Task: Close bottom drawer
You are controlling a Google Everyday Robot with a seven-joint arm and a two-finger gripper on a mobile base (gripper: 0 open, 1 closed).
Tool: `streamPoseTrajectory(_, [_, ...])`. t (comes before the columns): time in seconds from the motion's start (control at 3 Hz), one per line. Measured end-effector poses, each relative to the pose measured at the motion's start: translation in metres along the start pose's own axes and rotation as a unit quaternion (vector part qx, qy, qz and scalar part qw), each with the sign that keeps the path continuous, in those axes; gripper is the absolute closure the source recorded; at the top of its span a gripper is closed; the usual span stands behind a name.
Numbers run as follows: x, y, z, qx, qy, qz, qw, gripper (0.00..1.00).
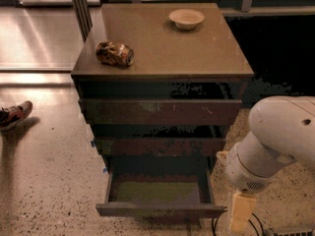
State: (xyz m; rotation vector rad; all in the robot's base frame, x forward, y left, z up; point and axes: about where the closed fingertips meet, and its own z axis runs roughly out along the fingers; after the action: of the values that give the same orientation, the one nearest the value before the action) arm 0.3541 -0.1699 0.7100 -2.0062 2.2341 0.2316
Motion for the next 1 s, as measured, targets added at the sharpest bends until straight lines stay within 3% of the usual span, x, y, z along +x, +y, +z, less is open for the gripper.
streamPoseTrajectory(0.33, [0.0, 0.0, 0.0, 0.0, 0.0, 0.0, 1.0, 0.0])
streamPoseTrajectory(0.67, [-0.005, 0.002, 0.025, 0.0, -0.015, -0.01, 0.9998, 0.0])
streamPoseTrajectory(1.0, [-0.019, 0.006, 0.085, -0.012, -0.036, -0.036, 0.9986, 0.0])
